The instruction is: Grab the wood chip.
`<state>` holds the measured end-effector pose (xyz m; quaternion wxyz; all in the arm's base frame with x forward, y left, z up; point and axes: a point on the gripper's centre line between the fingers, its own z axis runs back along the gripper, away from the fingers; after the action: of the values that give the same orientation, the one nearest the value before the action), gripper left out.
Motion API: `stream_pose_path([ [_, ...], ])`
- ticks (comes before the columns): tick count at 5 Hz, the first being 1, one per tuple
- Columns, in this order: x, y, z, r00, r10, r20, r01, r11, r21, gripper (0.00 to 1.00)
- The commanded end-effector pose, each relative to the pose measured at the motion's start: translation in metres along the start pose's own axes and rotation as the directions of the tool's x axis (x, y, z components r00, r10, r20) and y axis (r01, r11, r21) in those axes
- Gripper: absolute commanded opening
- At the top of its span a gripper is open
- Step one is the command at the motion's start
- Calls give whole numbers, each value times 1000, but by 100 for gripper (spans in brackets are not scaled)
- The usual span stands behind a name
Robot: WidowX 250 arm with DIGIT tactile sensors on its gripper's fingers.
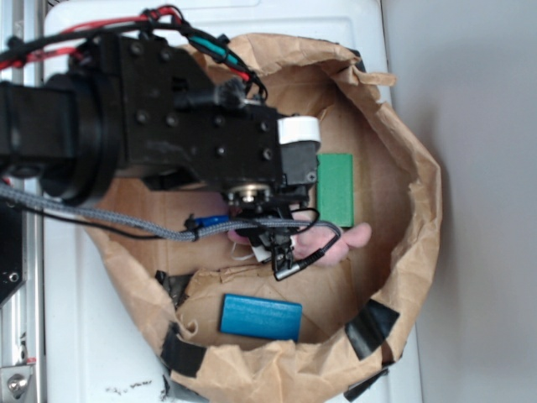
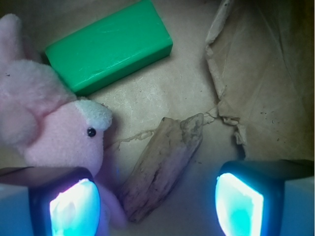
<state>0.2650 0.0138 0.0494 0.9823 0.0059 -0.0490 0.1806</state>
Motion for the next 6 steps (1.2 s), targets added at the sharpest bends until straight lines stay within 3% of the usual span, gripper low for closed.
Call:
stream_pose_path([
  [1,12,4,10,999,14,50,-13,1000,-14,100],
  [2,10,17,16,996,84,-4,-84,995,-57,100],
  [3,1,18,30,989,150,-10,-151,982,-114,100],
  [4,8,15,40,978,207,-16,-207,966,-152,100],
  [5,20,12,27,976,217,-8,-215,962,-166,100],
  [6,27,9,5,977,209,39,-201,967,-155,100],
])
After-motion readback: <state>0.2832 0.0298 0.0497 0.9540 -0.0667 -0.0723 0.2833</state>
